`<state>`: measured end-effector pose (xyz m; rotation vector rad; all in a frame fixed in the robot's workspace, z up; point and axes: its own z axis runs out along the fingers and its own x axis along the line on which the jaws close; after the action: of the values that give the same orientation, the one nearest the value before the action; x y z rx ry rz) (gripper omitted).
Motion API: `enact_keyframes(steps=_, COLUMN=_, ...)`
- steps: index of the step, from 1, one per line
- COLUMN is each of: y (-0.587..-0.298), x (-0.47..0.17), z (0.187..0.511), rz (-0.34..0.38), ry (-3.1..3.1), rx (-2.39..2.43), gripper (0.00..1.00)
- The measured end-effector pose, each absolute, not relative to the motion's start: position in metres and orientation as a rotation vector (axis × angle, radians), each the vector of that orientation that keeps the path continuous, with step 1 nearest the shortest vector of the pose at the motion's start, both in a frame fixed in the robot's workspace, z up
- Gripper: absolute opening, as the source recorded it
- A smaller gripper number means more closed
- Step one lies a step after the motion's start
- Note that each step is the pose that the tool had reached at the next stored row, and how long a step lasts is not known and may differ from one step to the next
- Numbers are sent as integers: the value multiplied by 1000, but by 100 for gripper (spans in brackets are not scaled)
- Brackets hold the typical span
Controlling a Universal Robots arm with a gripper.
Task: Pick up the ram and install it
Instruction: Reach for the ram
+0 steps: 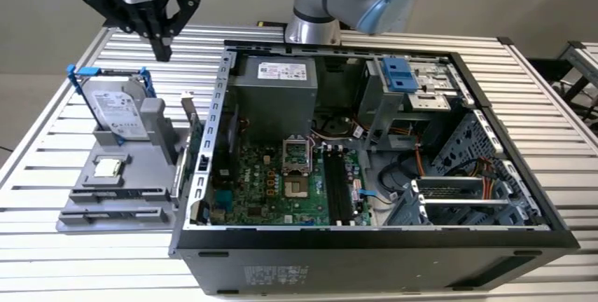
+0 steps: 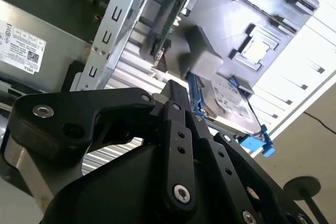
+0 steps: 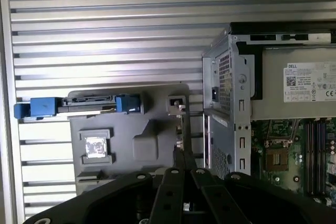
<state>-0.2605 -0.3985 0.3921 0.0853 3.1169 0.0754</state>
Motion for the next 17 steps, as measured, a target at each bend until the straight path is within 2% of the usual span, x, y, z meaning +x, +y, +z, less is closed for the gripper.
enact_keyframes(steps=17, y=-399, x=-293, z=392, rz=76, ry=3118, rx=44, gripper=0)
